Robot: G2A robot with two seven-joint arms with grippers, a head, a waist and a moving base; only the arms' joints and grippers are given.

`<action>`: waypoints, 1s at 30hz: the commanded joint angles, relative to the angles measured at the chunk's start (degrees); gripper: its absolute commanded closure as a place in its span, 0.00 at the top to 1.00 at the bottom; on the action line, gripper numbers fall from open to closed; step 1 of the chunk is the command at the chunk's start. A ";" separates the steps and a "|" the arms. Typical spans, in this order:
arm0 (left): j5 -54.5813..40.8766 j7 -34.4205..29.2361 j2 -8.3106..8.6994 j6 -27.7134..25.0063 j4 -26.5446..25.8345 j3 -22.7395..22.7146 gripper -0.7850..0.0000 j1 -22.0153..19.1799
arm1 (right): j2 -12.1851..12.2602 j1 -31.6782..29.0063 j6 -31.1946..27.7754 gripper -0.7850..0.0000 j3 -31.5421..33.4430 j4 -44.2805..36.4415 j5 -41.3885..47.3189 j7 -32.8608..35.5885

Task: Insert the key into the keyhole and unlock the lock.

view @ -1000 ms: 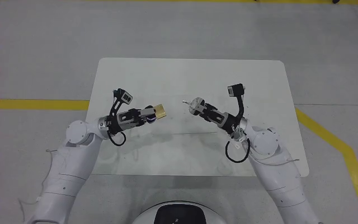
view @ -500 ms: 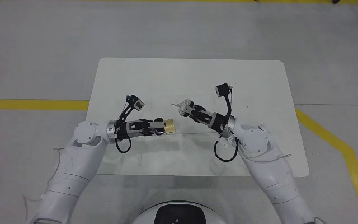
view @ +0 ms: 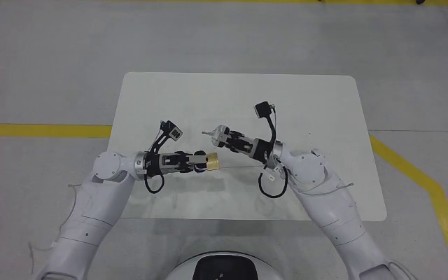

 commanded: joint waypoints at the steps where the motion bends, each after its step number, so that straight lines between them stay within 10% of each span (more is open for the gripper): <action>1: -0.20 -0.07 0.03 0.03 0.18 0.09 0.00 -0.16 | -0.03 0.13 -0.11 0.00 -0.04 0.31 0.25 0.10; 30: -0.16 1.41 0.19 0.27 3.12 1.96 0.00 -3.03 | 0.06 1.32 0.46 0.00 -0.02 1.63 3.88 5.62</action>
